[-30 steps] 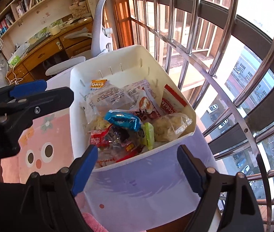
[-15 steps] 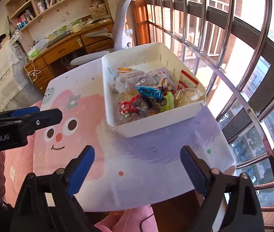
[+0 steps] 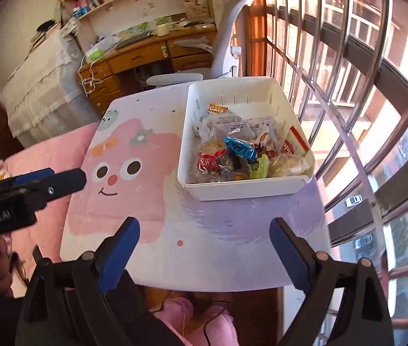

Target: Organize snacks

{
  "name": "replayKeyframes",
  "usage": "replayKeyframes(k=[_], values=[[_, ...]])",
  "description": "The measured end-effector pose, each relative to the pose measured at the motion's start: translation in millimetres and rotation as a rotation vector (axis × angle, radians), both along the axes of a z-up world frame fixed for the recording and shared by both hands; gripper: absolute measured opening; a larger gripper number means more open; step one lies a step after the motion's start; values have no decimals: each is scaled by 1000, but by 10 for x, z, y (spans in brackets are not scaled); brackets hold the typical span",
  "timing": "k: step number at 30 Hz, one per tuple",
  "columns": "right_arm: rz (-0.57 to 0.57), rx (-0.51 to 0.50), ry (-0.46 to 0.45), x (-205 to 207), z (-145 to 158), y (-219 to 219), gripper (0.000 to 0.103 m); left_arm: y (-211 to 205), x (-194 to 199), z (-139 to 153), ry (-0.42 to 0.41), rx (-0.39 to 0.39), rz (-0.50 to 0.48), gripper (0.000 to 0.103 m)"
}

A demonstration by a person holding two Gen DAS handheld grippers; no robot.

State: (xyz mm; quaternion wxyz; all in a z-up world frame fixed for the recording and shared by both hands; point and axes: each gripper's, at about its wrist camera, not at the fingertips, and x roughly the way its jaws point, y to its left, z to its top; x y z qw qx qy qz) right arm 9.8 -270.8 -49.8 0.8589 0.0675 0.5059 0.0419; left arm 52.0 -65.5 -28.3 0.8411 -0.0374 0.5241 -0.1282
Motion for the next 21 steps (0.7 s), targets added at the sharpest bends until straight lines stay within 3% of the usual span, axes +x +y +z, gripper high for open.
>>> replayKeyframes(k=[3,9,14,21], values=[[38,50,41,29,65,-118,92,-113,-90,142,-48,26,31,85],[59,36,67,-52,260,-232,92,-266,-243,287,-79,79,69,90],[74,21,27,-157,384,-236,93,-383,-360,322,-123,134,83,102],[49,-1,-8,-174,406,-299,103,-411,-427,358,-169,191,160,102]])
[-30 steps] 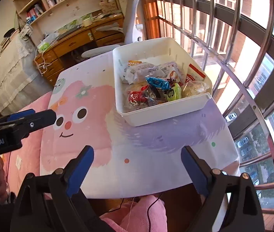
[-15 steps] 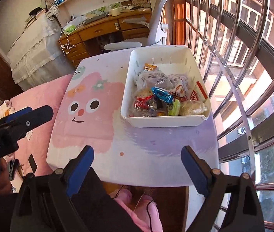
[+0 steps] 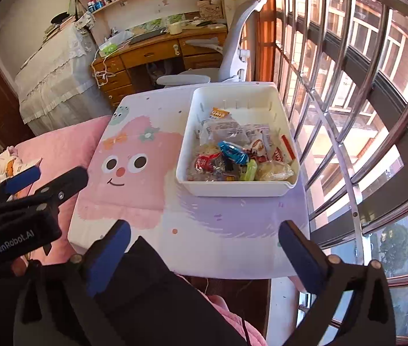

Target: Organize snacks

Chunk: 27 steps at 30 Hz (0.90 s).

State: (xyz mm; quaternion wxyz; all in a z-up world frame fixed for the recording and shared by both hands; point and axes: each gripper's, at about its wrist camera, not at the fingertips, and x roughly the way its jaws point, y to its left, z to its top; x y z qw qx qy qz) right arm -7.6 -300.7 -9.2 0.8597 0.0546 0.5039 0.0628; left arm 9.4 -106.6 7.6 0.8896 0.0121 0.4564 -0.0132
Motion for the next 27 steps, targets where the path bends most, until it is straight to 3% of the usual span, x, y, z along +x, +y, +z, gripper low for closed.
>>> replayKeyframes(k=[11,27], values=[[43,2,-4,48,-24,42,103,40,-54,-48,7,38,67,102],[44,8,12,98,-73,9,103,-41,-30,-34,1,53,59,102]])
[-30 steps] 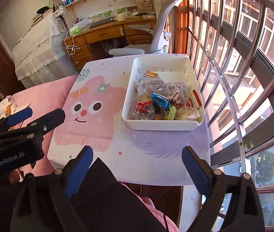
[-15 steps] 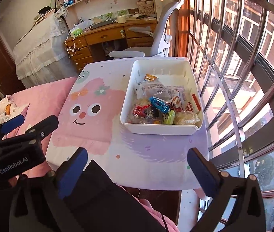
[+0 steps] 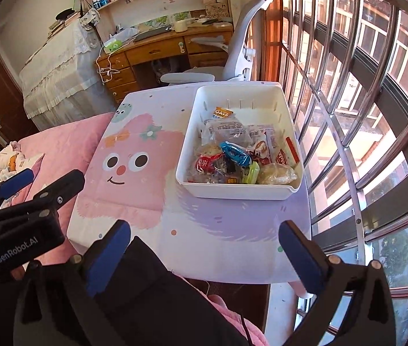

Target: Organize snacks

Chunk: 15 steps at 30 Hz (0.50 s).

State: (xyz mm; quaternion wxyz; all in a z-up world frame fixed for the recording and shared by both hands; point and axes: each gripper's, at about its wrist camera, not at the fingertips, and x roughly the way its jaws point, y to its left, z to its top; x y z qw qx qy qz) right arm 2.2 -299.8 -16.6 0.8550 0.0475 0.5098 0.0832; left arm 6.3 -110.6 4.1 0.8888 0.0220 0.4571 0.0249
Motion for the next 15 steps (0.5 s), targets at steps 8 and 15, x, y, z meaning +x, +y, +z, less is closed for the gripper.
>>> replayKeyframes(k=[8,15], values=[[-5,2,8,26,-36,-32,103,-20,10,2,1,1,1,102],[-7,0,13,36,-45,-31,103,-21,27,7,4,1,1,102]])
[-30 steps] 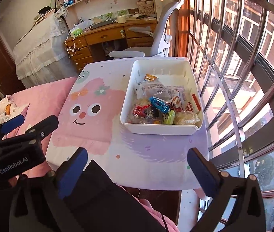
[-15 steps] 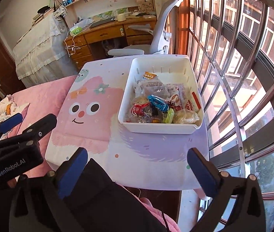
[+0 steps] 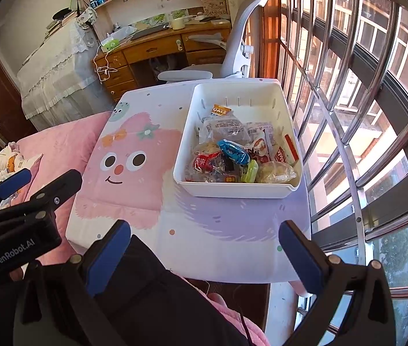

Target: Organize snacks

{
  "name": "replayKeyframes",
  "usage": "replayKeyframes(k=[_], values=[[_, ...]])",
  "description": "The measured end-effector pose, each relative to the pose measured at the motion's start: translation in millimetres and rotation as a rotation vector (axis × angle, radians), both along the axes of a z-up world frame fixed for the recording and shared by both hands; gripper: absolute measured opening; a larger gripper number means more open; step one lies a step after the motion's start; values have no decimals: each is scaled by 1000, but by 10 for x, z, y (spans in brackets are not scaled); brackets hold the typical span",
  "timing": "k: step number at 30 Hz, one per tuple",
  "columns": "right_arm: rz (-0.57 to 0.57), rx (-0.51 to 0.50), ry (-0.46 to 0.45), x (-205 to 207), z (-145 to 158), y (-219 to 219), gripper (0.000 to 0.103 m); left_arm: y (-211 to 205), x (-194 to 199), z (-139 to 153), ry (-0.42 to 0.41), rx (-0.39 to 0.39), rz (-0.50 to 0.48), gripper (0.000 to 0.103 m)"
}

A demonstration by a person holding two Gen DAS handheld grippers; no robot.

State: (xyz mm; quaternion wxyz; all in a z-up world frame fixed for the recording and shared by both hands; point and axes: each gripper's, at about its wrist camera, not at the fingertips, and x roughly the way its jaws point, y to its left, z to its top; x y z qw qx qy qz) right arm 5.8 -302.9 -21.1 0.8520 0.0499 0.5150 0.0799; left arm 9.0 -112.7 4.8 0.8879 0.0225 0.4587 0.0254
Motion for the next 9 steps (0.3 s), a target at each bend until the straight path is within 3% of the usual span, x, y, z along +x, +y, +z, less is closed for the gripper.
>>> replayKeyframes(k=[9], values=[[4,1,4,-4,-37,41,103,5,2,4,1,0,-1,102]])
